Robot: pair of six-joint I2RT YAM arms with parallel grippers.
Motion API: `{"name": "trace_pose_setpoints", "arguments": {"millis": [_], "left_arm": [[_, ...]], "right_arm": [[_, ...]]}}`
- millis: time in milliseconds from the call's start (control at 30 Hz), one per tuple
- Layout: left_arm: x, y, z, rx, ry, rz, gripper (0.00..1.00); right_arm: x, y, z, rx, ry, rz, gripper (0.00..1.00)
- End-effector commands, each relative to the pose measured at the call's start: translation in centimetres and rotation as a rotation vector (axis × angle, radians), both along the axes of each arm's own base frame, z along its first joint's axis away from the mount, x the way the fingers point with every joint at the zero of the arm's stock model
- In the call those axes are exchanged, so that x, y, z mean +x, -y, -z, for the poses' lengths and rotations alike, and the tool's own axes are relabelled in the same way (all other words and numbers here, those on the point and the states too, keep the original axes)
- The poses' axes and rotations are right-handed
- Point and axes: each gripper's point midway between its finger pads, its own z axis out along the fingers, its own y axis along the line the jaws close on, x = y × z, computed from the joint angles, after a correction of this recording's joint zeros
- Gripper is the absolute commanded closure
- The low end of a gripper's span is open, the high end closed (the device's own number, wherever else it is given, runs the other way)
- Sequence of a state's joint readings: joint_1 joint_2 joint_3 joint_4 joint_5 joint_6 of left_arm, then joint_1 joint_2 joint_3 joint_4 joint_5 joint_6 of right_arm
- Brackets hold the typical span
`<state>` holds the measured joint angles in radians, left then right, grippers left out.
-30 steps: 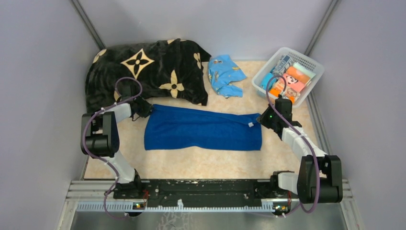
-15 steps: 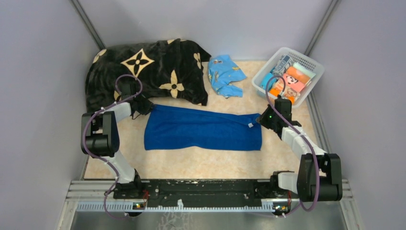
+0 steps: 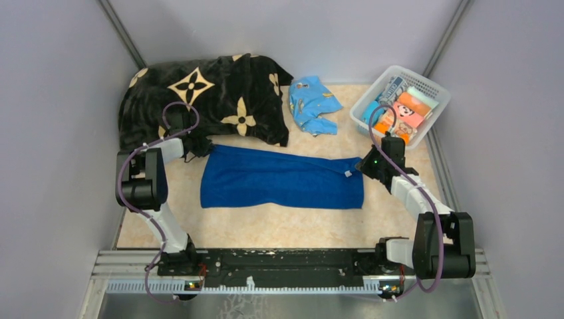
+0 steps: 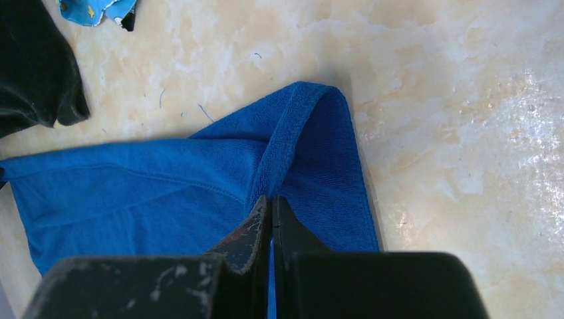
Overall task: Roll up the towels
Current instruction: Fold the towel at the center of the board.
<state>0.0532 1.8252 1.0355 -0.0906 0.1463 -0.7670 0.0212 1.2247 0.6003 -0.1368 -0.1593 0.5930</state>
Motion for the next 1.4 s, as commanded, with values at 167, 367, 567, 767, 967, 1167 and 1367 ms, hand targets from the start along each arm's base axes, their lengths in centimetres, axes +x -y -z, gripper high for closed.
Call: {"name": "trace_pose_setpoints", "arguments": {"millis": [167, 367, 567, 767, 967, 1167, 1367], "left_arm": [[0.9, 0.0, -2.3, 0.005, 0.06, 0.032, 0.88], [1.2, -0.6, -4.3, 0.019, 0.097, 0.018, 1.0], [2.2, -1.4, -7.3, 0.006, 0.143, 0.008, 1.0], [3.0, -2.5, -9.9, -0.003, 0.198, -0.008, 1.0], [4.0, -3.0, -11.0, -0.022, 0.225, 0.001, 1.0], [4.5, -3.4, -11.5, -0.015, 0.237, 0.013, 1.0], [3.6, -3.2, -11.5, -0.028, 0.227, 0.021, 1.0]], "right_arm": [[1.8, 0.4, -1.9, -0.023, 0.083, -0.004, 1.0], [3.0, 1.4, -3.3, -0.072, 0.115, 0.026, 1.0], [5.2, 3.3, -5.0, -0.127, 0.151, 0.093, 1.0], [8.0, 4.6, -6.1, -0.144, 0.175, 0.128, 1.0], [10.7, 4.4, -7.2, -0.133, 0.213, 0.104, 1.0], [12.2, 3.8, -7.2, -0.11, 0.221, 0.075, 1.0], [11.5, 3.2, -6.6, -0.096, 0.189, 0.037, 1.0]]}}
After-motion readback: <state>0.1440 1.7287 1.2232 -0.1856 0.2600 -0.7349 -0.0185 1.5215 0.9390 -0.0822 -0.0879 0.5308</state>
